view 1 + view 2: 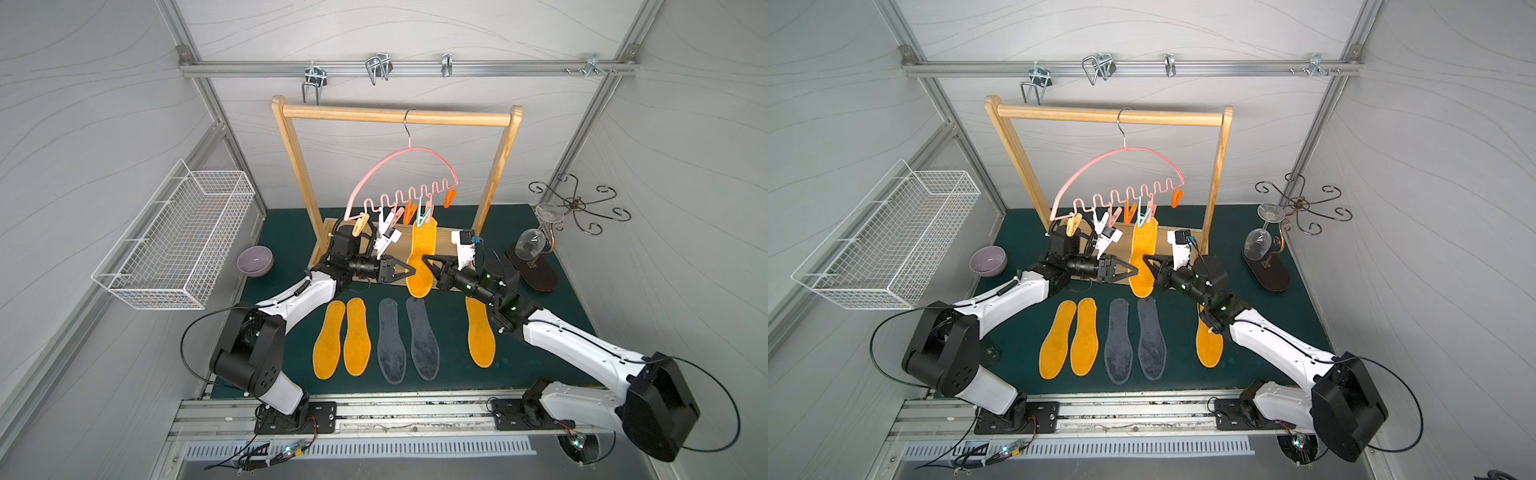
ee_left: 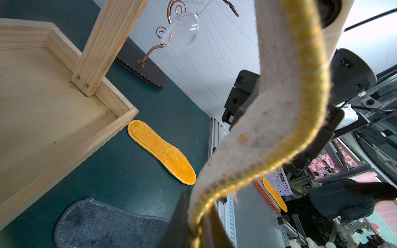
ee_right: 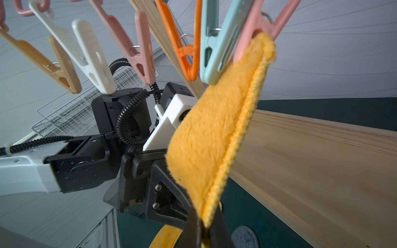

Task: Take the shoe insoles off the hanger
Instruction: Remove the insole from the hanger, then open the clamp at the hanger.

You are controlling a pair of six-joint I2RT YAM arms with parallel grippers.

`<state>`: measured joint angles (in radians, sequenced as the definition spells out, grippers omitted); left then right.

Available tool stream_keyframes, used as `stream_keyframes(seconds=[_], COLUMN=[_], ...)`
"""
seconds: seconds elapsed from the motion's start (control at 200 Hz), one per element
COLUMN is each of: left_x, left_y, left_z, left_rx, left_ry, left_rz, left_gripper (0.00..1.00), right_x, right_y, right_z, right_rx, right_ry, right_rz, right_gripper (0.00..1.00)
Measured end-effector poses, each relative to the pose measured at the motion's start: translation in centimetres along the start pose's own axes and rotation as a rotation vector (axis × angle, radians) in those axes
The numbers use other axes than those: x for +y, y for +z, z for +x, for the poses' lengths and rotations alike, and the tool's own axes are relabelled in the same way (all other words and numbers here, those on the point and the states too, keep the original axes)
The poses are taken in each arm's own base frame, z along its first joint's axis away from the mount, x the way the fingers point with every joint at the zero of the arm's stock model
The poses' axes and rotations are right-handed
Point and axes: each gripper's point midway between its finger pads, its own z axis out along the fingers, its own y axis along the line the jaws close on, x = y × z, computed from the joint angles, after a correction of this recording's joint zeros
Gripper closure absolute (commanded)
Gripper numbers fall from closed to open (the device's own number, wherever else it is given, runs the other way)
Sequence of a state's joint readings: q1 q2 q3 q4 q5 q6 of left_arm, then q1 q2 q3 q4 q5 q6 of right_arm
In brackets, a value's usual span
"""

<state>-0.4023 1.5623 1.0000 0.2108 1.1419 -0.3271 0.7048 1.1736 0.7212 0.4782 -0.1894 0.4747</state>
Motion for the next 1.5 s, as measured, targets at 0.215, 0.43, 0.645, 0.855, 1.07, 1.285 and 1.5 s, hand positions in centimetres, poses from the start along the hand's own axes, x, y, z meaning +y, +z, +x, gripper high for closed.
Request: stream_keyframes(seconds=[0.215,0.43,0.645,0.855,1.07,1.285,1.5], left_x=[-0.4,-0.7,-0.9,-0.9,-0.9,-0.9,-0.9], left_y=[0.1,0.1,0.1,0.1,0.1,0.1,0.1], left_z=[0.5,0.6,0.9,1.1,1.5,1.7,1.8], left_rx=[0.013,0.019,0.028,0.035,0.045,0.052,0.052], left_ry=[0.008,0.010,0.014,0.023,0.014,0.010,0.018], left_rz=[0.028,0.044,0.058,0.066,0.066,0.069,0.069], left_gripper=[1.00,1.00,1.00,1.00,1.00,1.00,1.00], right_x=[-0.9,-1.9,-4.0,-5.0,-5.6,-6.3,-6.1], right_y=[0.0,-0.2,-0.6,1.1,2.9,4.7,5.7], right_z=[0.3,-0.9,-5.6,-7.7,-8.6,-8.2,-8.4], right_rx=[0.006,-0.001,-0.069,-0.046,-0.011,0.032,0.050], right_ry=[0.017,0.035,0.064,0.105,0.166,0.219,0.241], right_rz=[0.051,0.093,0.127,0.073,0.036,0.010,-0.025], right_gripper=[0.58,0.39,0.38,0.39,0.44,0.50,0.55])
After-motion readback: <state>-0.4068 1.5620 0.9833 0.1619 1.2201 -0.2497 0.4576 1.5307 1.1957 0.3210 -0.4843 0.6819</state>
